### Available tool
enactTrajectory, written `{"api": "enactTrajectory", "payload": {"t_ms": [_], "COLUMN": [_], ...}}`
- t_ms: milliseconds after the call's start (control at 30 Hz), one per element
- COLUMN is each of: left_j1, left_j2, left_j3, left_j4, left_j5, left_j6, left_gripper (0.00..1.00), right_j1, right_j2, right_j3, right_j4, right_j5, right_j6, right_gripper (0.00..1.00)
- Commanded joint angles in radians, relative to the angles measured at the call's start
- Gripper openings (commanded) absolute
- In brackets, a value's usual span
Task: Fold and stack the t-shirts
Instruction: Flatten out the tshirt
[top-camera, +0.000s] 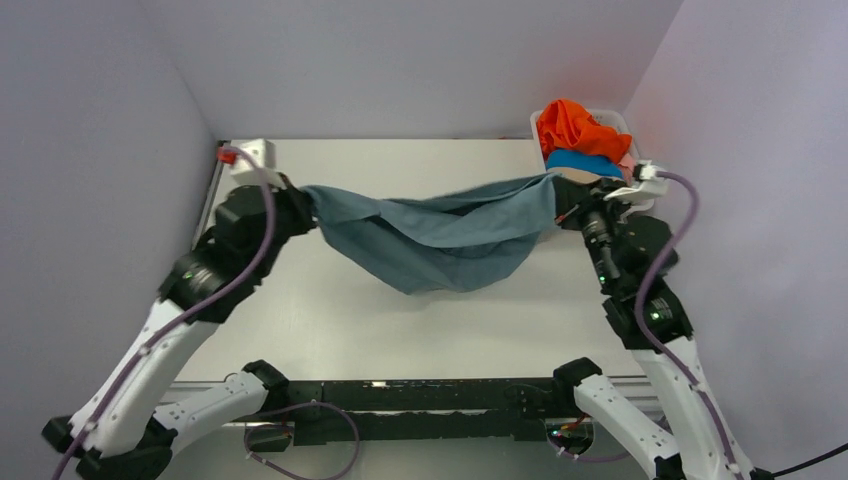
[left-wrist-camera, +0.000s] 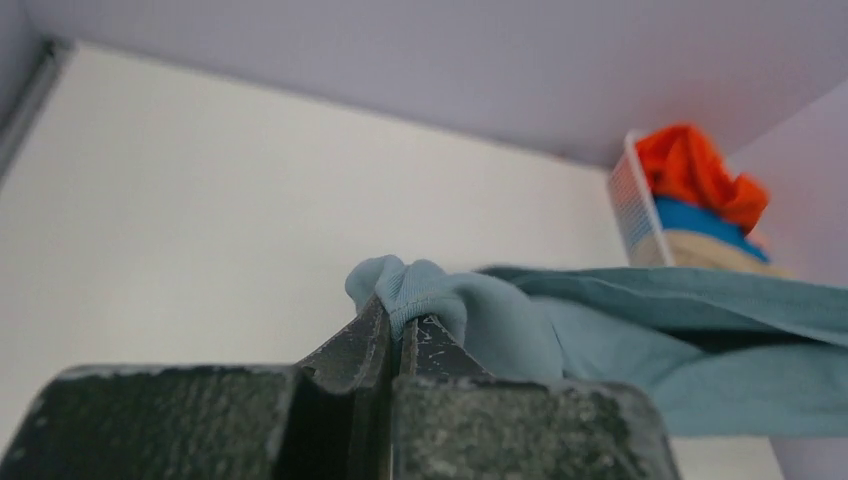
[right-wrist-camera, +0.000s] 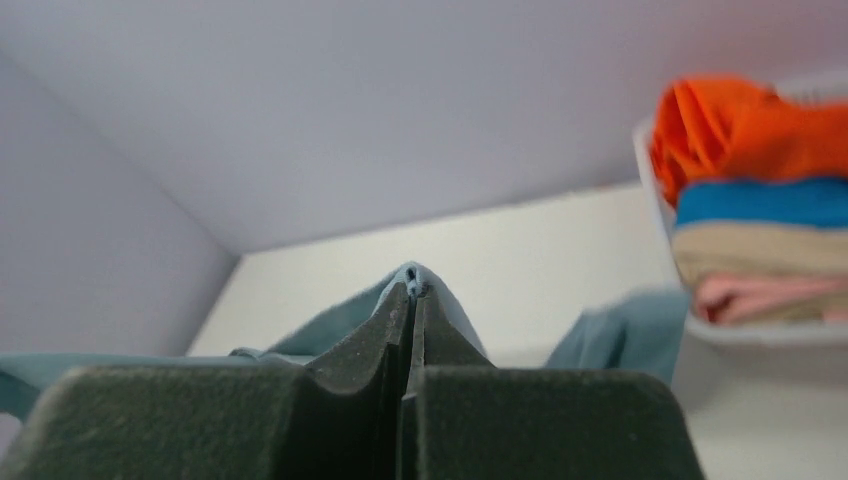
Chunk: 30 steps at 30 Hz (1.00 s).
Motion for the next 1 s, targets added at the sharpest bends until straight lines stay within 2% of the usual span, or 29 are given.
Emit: {"api": "enactTrajectory", "payload": {"t_ms": [0, 100, 233, 433, 533, 633, 700, 800, 967], "left_j1": [-0.002, -0.002, -0.002, 0.001, 0.013, 0.035, 0.042, 0.042, 0.053], "left_j2": [-0.100, -0.161, -0.184, -0.181, -0.138, -0.080, -0.046, 0.026, 0.307], "left_j3": [0.195, 0.297, 0.486, 0.710, 0.805, 0.890, 0.890, 0.837, 0.799], "left_j4": [0.001, 0.083, 0.073, 0.081, 0.083, 0.093, 0.124, 0.191, 0.234], "left_j5": [-0.111, -0.006, 0.119, 0.278, 0.331, 0.348, 0.309, 0.166, -0.203], "left_j6": [0.158, 0.259, 0.340, 0.420, 0.440, 0.453, 0.462, 0.484, 0.615], "left_gripper": [0.00, 0.00, 0.00, 0.00, 0.00, 0.00, 0.00, 0.00, 0.00], "right_j1": [-0.003, -0.003, -0.003, -0.003, -0.003, -0.003, -0.003, -0.003, -0.002], "right_j2": [-0.026, 0.005, 0.043, 0.064, 0.076, 0.103, 0.126, 0.149, 0.199], "right_j3": [0.180, 0.358, 0.561, 0.705, 0.745, 0.781, 0.781, 0.707, 0.507], "right_j4": [0.017, -0.025, -0.074, -0.013, 0.002, 0.014, 0.009, 0.000, -0.003], "right_j5": [-0.162, -0.265, -0.380, -0.608, -0.620, -0.550, -0.489, -0.339, -0.022], "right_j6": [-0.095, -0.123, -0.134, -0.077, -0.058, -0.059, -0.067, -0.057, -0.052], "right_gripper": [0.00, 0.00, 0.00, 0.00, 0.00, 0.00, 0.00, 0.00, 0.00]}}
